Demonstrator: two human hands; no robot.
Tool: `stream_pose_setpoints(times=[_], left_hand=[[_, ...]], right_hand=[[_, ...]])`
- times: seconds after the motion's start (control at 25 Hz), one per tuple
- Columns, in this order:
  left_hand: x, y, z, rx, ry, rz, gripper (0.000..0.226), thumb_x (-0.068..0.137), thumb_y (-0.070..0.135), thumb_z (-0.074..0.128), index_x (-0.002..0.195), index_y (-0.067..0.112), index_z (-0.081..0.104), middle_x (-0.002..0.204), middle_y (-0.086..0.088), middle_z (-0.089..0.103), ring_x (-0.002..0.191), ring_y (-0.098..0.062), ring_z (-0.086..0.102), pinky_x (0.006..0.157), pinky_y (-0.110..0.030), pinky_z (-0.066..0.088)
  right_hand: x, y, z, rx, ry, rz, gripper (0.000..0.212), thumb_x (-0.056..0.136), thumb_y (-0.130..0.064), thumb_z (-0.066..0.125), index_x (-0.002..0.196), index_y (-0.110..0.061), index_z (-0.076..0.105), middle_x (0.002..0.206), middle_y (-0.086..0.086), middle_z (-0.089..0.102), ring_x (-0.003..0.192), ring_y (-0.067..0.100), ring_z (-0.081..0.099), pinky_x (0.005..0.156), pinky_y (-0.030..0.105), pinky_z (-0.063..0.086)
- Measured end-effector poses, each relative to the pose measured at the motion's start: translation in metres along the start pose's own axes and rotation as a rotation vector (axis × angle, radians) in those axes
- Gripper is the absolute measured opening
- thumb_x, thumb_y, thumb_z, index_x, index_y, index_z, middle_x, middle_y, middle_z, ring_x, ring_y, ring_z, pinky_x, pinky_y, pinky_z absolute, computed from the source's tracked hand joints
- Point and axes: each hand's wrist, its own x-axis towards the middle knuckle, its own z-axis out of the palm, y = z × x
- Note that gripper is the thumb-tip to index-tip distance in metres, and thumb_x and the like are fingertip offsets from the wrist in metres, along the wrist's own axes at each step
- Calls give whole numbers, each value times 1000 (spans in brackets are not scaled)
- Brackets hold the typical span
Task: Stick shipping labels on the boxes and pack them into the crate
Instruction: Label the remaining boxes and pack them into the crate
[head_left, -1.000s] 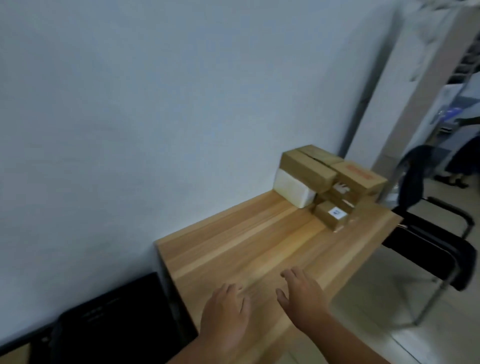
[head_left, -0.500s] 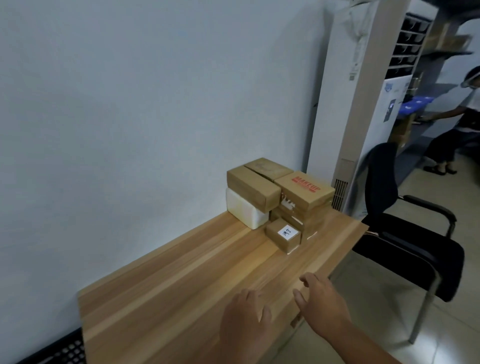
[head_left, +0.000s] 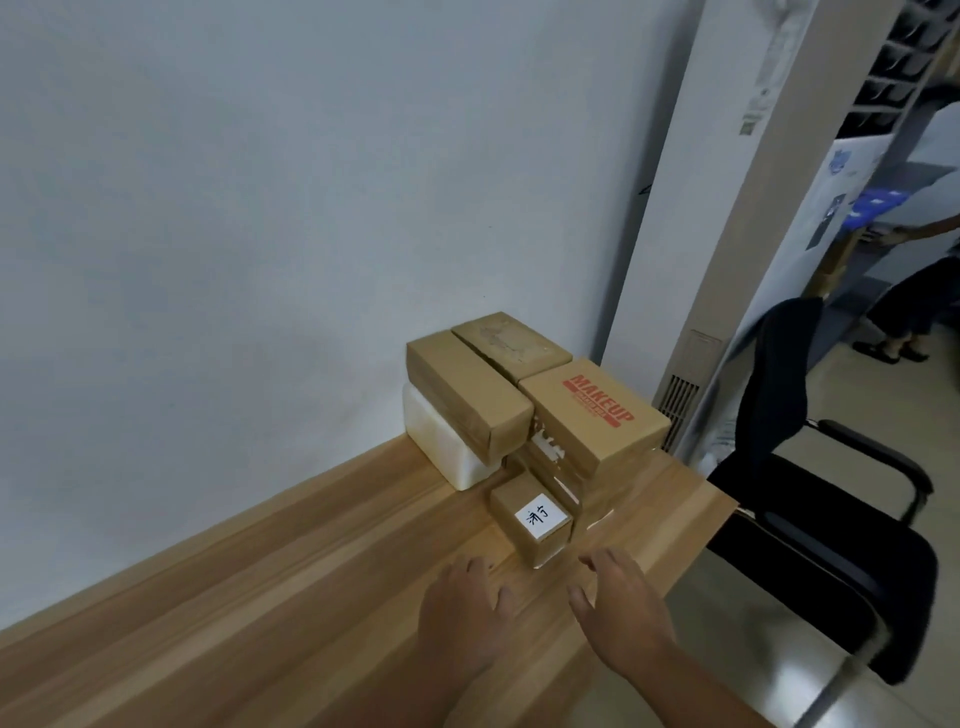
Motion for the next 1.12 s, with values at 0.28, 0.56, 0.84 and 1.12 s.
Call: stream_pose_setpoints(times=[0.28, 0.56, 0.84, 1.12], left_hand=[[68, 28, 26, -30, 4, -155, 40, 101, 42, 43, 139, 33, 51, 137, 7, 50, 121, -14, 54, 91, -28, 43], [108, 35, 64, -40, -7, -241, 39, 100, 35, 49, 137, 25, 57, 138, 3, 53, 126, -16, 52, 97, -25, 41], [143, 38, 93, -216, -126, -284, 39, 101, 23, 47, 138, 22, 58, 129, 1, 62, 116, -15, 58, 94, -30, 50], [145, 37, 98, -549, -24, -540, 28, 105, 26, 47, 127, 19, 64, 117, 8, 70, 99, -6, 66, 81, -19, 54]], right_hand=[[101, 28, 37, -11, -241, -208, 56, 101, -36, 47, 154, -22, 33, 158, -9, 28, 144, 12, 32, 112, 27, 38], [157, 46, 79, -94, -352, -247, 57, 106, -50, 29, 159, -29, 22, 169, 1, 7, 149, 20, 23, 117, 33, 27], [179, 50, 94, -48, -423, -157, 64, 105, -42, 38, 161, -21, 14, 168, 6, 9, 146, 23, 31, 112, 35, 38], [174, 42, 103, 257, -294, -73, 59, 95, -31, 61, 149, -17, 42, 146, 3, 47, 128, 18, 50, 98, 29, 51]])
